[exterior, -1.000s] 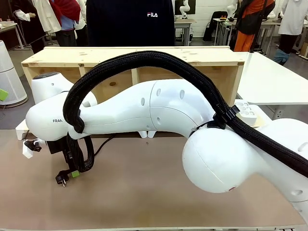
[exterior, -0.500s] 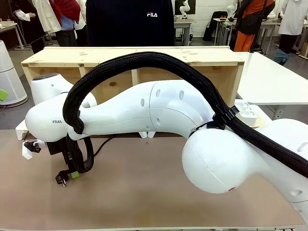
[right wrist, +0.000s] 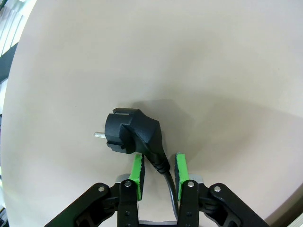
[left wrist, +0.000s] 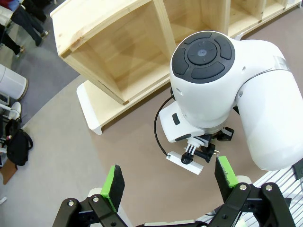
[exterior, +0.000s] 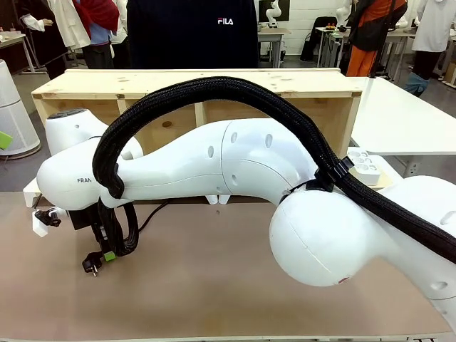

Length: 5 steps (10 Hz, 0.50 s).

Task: Perform cable management.
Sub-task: When the cord part of the Power Cable appears at the lower middle area of the table and stops, grasp the cord part of the Power Cable.

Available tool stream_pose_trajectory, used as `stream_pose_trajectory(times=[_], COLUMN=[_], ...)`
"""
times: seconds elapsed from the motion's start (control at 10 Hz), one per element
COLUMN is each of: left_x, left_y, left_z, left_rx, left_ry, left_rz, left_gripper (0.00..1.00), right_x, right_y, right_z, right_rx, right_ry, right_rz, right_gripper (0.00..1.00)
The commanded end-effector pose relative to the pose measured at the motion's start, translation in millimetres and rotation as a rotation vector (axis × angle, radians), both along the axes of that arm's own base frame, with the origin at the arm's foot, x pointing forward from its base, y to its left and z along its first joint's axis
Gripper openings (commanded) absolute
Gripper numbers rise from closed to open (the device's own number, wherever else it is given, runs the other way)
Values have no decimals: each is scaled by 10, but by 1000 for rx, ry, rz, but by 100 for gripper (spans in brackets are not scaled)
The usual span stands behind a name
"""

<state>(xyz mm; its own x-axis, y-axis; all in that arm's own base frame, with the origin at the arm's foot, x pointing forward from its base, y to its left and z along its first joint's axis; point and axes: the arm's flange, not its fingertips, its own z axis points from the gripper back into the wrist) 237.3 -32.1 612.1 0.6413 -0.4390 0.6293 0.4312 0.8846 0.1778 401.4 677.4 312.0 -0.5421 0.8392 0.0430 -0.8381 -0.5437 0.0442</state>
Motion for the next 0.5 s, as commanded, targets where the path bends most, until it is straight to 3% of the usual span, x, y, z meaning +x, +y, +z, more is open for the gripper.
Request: stream_pose_trajectory(times=[0.0,0.1,0.2,0.4], left_x=[-4,-4,-4,-4], left_y=[9,9,9,9], left_z=[3,3,3,3], left_rx=[-2,-2,-2,-2], left_ry=[-1,-1,-1,-1], left_rz=[1,1,1,1], left_gripper=[100,100,100,100], right_x=[44,47,47,33], right_y=[65,66,61,-15], right_z=[19,21,24,89], right_rx=[14,17,17,7], right_ry=[-14,-17,-17,-12], right_rz=[26,25,23,-15], right_gripper=[13,22,0,0])
